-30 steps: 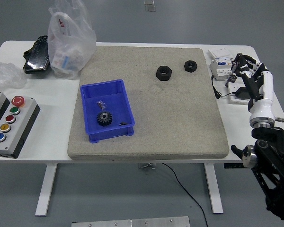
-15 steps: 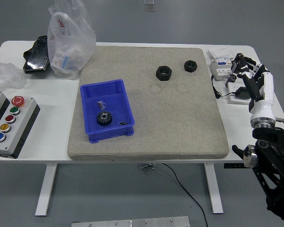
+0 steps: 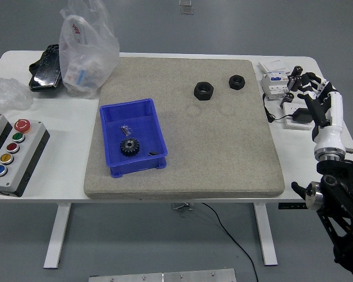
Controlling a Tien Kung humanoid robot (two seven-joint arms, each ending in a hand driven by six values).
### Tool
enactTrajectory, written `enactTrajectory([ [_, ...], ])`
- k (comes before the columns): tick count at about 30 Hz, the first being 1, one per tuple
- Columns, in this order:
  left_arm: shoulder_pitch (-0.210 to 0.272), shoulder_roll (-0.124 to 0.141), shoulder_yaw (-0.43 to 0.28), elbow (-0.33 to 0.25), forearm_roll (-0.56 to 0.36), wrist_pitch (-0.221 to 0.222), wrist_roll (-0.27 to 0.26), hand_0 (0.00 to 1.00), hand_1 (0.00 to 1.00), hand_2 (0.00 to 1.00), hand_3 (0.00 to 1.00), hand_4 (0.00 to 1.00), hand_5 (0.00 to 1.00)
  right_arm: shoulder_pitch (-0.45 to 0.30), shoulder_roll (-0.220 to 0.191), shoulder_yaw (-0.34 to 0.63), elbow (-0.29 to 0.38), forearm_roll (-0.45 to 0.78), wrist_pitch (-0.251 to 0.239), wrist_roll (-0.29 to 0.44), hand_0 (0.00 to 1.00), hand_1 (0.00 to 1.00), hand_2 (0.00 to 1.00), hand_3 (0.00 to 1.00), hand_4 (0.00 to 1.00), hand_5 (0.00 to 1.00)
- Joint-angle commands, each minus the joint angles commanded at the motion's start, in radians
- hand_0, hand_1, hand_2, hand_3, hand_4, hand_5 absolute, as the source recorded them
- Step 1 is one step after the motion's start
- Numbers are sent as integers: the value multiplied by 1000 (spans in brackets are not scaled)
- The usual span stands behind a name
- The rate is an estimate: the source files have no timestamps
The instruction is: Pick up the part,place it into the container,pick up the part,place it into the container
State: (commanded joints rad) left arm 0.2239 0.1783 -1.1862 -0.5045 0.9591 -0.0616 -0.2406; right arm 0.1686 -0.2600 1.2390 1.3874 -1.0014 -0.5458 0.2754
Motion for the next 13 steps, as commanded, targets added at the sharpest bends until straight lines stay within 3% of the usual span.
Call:
enactTrajectory([
  [3, -25, -8, -11, 56, 15, 23, 22, 785, 676, 646, 737, 998, 742, 0, 1, -2, -1, 2, 2, 1, 636, 667, 690, 675, 810, 551],
  [7, -42, -14, -68, 128, 92, 66, 104, 785, 676, 646, 737, 998, 742, 2, 0, -11, -3, 6, 2, 3, 636, 667, 690, 675, 810, 551],
  [8, -42, -13, -83, 140, 115, 82, 129, 763, 677, 658, 741, 848, 545, 2, -1, -13, -3, 7, 2, 3, 634, 667, 690, 674, 818, 543],
  [13, -57, -15, -163, 222, 210, 141, 221, 763, 677, 658, 741, 848, 545, -1, 0, -18, -3, 0, -1, 0, 634, 667, 690, 674, 818, 543],
])
